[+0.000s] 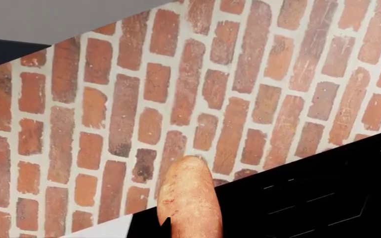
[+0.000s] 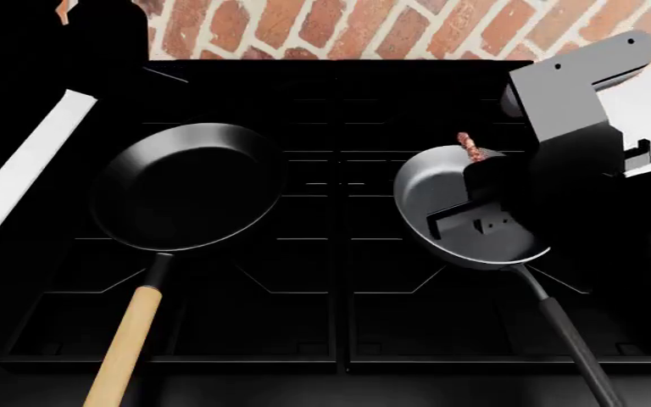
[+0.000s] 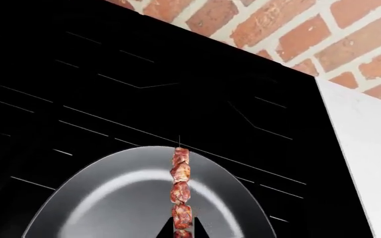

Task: Place both pans onto different burners. Then place the sweet potato and the kebabs on different pans.

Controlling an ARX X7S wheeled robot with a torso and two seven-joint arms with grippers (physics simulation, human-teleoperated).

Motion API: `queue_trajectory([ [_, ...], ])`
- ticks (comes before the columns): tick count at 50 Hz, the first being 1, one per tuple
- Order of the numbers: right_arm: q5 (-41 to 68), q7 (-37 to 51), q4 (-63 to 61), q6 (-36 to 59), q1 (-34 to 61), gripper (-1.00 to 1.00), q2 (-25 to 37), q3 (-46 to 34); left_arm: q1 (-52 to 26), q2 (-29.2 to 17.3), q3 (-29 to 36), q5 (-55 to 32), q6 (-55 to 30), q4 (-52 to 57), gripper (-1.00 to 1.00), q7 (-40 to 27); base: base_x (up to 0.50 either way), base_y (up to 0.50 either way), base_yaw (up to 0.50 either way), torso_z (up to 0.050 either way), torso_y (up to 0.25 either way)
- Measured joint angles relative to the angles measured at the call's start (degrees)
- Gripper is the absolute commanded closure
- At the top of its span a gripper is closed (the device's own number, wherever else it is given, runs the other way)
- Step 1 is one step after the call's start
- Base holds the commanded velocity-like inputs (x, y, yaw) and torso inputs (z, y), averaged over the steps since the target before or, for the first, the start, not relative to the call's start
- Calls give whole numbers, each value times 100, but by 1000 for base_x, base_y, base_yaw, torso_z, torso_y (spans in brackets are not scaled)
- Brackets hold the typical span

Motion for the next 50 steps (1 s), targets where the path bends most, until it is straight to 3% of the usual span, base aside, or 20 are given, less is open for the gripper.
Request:
queue_trajectory([
  [50,-635,-502,43,-608,-814,100,-13,-15,143,7,-88,40,-22,6,100,-2,0,0,0,0,0],
])
